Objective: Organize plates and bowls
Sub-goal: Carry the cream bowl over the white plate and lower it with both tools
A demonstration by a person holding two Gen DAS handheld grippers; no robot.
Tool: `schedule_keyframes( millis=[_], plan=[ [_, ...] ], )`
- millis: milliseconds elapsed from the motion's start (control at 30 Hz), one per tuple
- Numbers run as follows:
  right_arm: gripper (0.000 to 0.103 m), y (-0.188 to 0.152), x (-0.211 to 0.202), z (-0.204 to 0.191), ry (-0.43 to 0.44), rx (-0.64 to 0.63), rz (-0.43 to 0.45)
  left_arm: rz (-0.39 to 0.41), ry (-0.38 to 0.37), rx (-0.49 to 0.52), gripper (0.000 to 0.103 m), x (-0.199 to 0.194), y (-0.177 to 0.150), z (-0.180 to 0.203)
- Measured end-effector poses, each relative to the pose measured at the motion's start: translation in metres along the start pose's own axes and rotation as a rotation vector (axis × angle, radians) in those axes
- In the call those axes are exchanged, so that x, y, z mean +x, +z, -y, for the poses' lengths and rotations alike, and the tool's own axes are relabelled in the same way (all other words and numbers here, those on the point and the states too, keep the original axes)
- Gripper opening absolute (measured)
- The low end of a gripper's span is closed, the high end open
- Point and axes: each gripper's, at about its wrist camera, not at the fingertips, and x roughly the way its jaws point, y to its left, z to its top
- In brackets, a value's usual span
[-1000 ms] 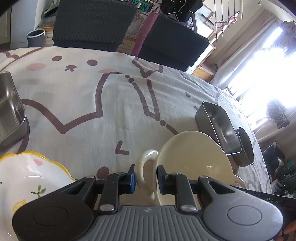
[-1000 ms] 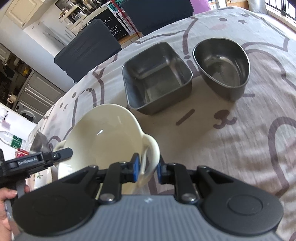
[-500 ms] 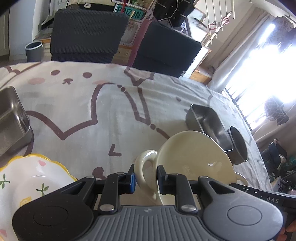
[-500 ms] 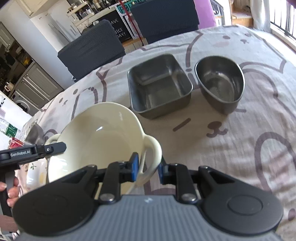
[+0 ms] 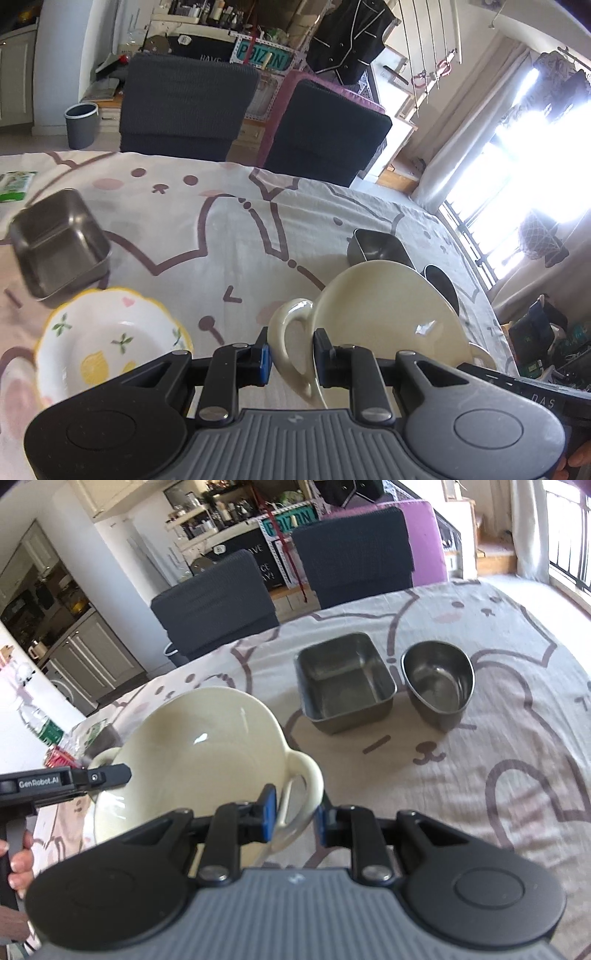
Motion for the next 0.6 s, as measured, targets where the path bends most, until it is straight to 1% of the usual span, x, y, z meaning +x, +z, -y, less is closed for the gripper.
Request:
schedule_keyframes(
  millis=[133,400,600],
  plan=[
    [0.026,-0.007,-0.017,-0.012,0.013,-0.029,0.019,0.019,0.008,-0.012,0.024,-0.024,-0.011,-0.002],
    [0.026,-0.024,-0.041,-0.036,0.047,-0.083,0.048,0.096,0.027,0.012,0.024,-0.071,-0.031,-0.006],
    [0.026,-0.040,-0.053,-0.050,0.094,-0.125,0.064,0.141,0.033,-0.006,0.024,-0.101,-0.058,-0.019]
  ],
)
